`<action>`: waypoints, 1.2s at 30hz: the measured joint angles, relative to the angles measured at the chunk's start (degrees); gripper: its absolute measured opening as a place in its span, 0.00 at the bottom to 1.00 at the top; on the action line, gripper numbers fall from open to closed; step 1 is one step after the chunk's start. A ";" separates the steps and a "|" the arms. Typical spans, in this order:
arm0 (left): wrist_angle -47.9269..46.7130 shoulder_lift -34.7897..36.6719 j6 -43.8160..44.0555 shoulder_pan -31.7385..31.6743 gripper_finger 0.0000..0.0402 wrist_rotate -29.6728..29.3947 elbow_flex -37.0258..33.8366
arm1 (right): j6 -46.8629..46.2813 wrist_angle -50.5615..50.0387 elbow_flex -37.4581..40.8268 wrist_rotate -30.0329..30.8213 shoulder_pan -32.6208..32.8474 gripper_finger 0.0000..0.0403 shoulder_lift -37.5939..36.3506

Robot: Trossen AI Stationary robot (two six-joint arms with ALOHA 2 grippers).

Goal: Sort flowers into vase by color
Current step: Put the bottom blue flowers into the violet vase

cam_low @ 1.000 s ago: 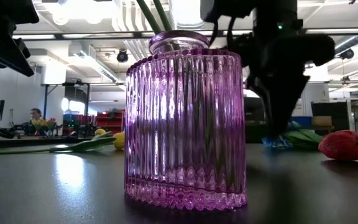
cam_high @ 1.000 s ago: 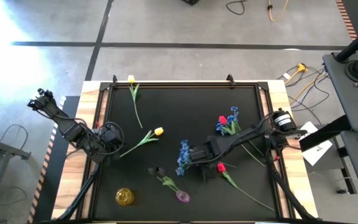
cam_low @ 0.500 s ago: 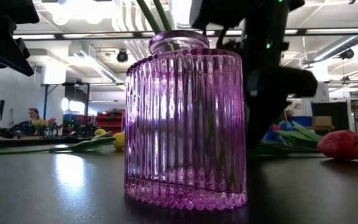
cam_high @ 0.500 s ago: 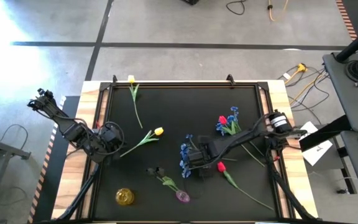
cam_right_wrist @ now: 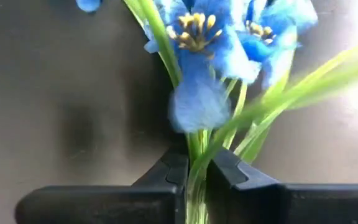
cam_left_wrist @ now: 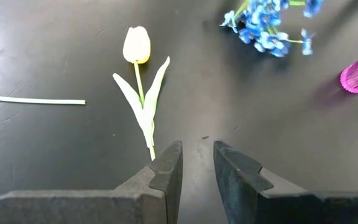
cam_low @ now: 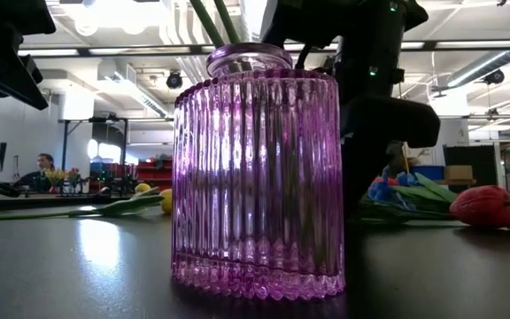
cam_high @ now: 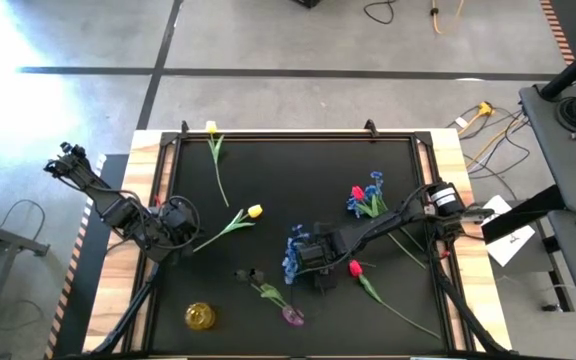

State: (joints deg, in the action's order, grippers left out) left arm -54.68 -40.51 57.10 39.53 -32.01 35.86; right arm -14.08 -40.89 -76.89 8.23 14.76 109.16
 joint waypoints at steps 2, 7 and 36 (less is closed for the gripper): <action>0.02 0.00 0.01 0.02 0.19 0.00 0.00 | -1.28 -2.55 0.05 2.29 0.22 0.04 -2.42; 1.30 -0.04 0.44 0.00 0.19 0.02 0.00 | -7.92 -9.79 0.48 10.65 2.50 0.03 -11.58; 6.49 -0.79 1.95 0.00 0.19 -3.56 0.00 | 14.90 103.35 18.37 26.54 20.98 0.03 -10.45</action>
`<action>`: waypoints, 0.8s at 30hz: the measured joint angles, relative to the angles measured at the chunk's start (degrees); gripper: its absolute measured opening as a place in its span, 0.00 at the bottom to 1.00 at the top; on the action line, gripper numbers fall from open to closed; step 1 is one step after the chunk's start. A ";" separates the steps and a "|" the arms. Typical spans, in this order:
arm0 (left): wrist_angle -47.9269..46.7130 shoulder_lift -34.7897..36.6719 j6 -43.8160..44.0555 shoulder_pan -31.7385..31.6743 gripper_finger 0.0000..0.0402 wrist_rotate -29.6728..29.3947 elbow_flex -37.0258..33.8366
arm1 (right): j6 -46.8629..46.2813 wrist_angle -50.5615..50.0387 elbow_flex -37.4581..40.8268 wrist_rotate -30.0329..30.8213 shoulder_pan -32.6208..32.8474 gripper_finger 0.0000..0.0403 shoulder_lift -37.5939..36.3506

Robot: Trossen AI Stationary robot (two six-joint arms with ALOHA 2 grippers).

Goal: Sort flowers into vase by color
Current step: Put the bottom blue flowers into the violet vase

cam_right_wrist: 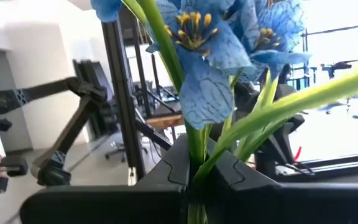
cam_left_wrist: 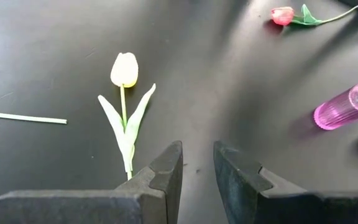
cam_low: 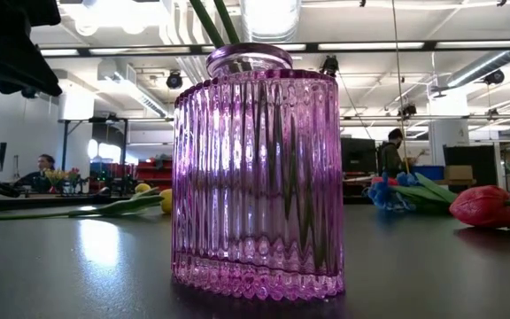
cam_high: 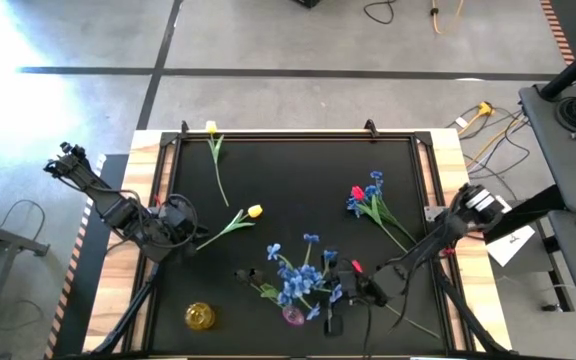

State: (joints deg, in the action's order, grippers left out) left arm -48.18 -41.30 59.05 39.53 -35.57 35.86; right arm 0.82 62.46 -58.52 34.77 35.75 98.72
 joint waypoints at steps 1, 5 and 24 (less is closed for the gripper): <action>0.02 -0.08 0.02 0.00 0.19 0.00 0.00 | 0.02 0.62 -0.22 0.02 0.00 0.03 0.78; 0.07 -0.30 0.02 0.01 0.19 0.00 0.00 | 0.21 0.86 -1.74 -0.02 0.00 0.03 3.55; -0.09 -0.74 -0.24 0.02 0.19 0.07 0.00 | 3.72 -7.18 -2.45 -0.23 0.13 0.03 3.65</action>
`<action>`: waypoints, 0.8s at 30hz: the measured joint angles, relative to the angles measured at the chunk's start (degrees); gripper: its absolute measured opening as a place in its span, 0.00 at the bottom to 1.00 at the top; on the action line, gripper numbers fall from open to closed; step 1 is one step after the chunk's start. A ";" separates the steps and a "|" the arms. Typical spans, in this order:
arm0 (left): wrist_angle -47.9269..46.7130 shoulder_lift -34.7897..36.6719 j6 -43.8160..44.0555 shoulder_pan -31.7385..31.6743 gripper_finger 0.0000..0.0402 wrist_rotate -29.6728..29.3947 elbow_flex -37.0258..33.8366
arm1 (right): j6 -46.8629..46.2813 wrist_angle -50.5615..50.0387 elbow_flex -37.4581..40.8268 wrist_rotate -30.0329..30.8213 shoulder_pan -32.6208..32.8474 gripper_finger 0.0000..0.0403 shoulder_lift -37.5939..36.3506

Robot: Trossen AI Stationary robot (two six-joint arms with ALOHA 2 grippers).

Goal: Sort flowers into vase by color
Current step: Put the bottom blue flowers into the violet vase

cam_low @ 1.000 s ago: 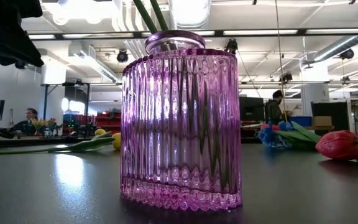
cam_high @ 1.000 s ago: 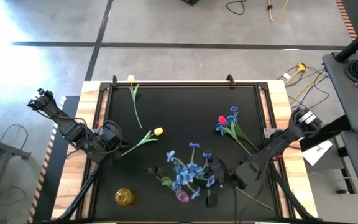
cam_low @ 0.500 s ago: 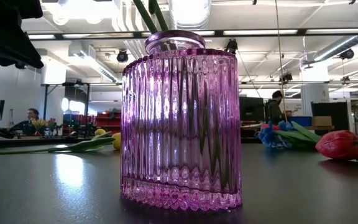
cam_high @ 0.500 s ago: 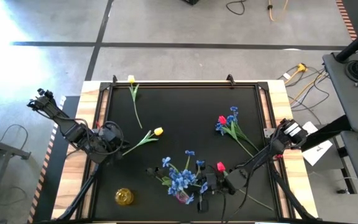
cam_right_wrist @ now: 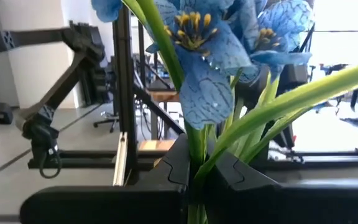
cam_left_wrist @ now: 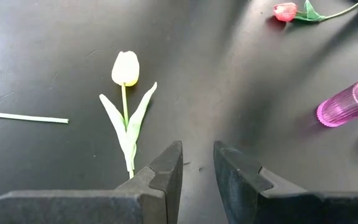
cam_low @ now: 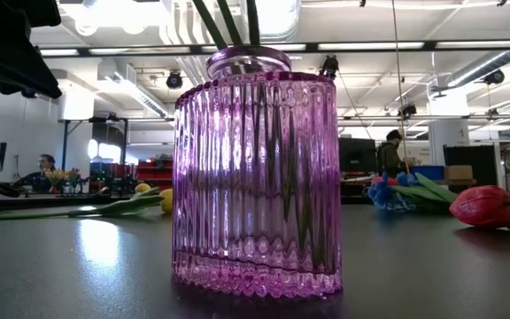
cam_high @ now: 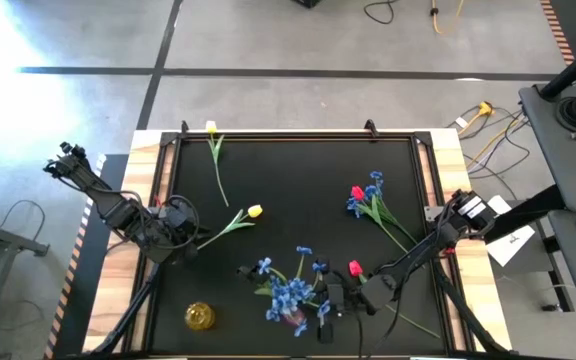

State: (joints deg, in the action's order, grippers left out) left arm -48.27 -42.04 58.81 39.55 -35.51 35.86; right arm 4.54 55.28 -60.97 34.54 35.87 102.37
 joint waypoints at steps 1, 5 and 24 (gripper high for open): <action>-0.01 0.00 0.00 0.00 0.19 0.02 0.00 | -0.04 -0.25 0.00 -0.01 0.01 0.03 0.00; -0.24 0.00 0.00 0.00 0.19 0.02 0.00 | -1.16 -2.40 0.00 -0.02 0.01 0.03 -0.04; -1.72 0.13 -0.07 0.00 0.19 0.15 0.00 | -9.15 -29.99 -7.15 0.00 -0.03 0.28 -0.04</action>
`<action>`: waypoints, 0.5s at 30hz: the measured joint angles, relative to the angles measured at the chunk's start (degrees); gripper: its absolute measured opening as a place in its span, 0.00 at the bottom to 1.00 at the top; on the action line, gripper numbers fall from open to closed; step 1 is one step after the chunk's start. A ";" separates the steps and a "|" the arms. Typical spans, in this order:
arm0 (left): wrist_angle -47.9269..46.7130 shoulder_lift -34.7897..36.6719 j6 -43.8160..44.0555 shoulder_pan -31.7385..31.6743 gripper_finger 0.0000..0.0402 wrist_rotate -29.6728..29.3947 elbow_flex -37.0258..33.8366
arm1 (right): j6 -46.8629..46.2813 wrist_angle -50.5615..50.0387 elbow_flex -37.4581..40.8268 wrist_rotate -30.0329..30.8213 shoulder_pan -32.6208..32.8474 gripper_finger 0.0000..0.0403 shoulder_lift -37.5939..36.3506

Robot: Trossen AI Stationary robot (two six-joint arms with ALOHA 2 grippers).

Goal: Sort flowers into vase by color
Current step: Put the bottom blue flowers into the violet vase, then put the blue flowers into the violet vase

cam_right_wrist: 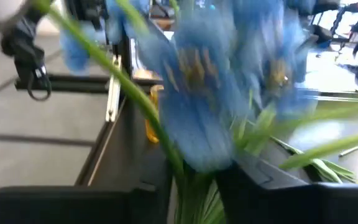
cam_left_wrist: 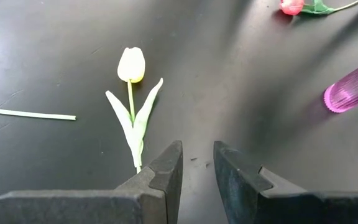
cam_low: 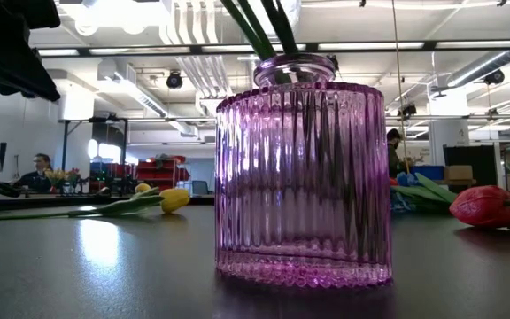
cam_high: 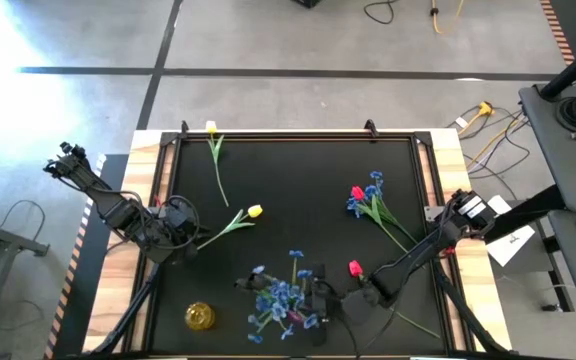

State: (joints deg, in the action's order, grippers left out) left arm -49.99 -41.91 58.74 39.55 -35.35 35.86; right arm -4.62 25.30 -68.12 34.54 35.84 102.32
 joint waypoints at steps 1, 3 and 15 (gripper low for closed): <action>-0.22 0.09 0.00 0.00 0.19 0.02 0.00 | -0.27 -2.46 -1.23 -0.01 0.01 0.31 -0.01; -0.74 0.27 0.00 -0.01 0.19 0.04 0.00 | -1.91 -8.08 -3.53 -0.01 0.01 0.38 -0.26; -2.10 0.98 -2.81 -0.02 0.19 0.00 0.00 | -17.26 -48.96 -17.77 -6.08 0.12 0.57 -2.33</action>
State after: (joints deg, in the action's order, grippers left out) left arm -52.09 -40.93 55.93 39.53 -35.35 35.86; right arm -21.88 -23.67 -85.89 28.46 35.96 99.99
